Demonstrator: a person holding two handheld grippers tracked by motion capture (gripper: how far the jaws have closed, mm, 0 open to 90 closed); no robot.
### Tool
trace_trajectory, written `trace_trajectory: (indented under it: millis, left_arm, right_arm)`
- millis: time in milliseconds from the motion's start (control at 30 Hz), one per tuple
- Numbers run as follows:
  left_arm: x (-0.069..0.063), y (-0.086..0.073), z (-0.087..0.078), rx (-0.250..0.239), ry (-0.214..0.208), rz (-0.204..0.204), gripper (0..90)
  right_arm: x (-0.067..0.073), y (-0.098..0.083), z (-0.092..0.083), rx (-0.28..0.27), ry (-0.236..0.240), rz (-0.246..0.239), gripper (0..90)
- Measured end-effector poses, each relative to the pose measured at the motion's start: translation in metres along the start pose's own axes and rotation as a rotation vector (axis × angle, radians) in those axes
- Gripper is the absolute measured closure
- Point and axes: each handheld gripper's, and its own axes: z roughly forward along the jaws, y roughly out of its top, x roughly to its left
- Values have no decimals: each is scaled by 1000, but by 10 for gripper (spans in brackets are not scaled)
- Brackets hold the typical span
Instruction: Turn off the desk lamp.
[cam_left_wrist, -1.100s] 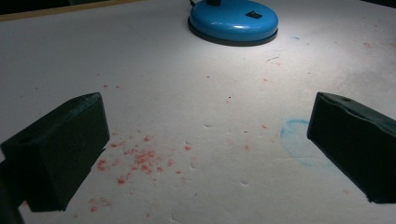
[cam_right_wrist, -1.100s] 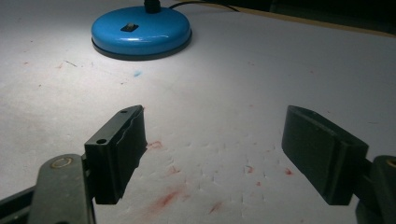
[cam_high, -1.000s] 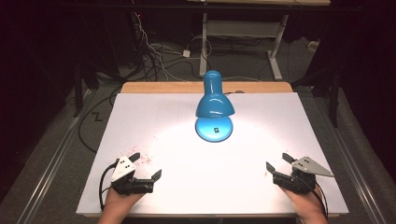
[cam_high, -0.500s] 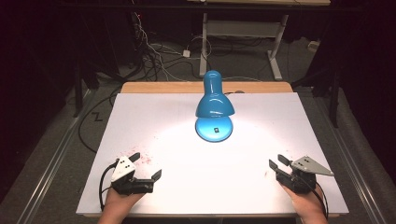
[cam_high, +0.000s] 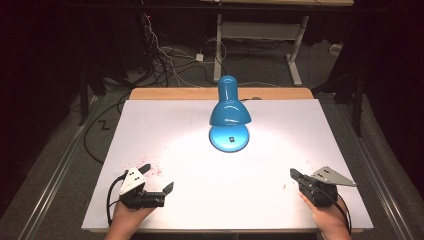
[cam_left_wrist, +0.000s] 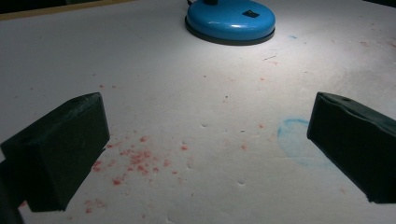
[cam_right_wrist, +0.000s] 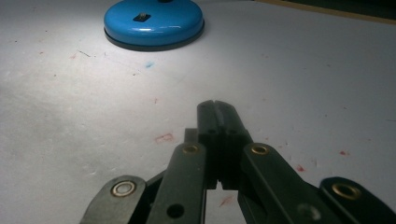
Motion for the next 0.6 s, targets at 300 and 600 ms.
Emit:
trace_trajectory:
  millis: [300, 600]
  left_arm:
    - [0, 0, 0, 13, 0, -8, 0]
    - [-1, 1, 0, 20, -17, 7, 0]
  right_arm:
    - [6, 4, 8, 9, 32, -15, 900]
    - [16, 13, 17, -2, 56, -15, 900]
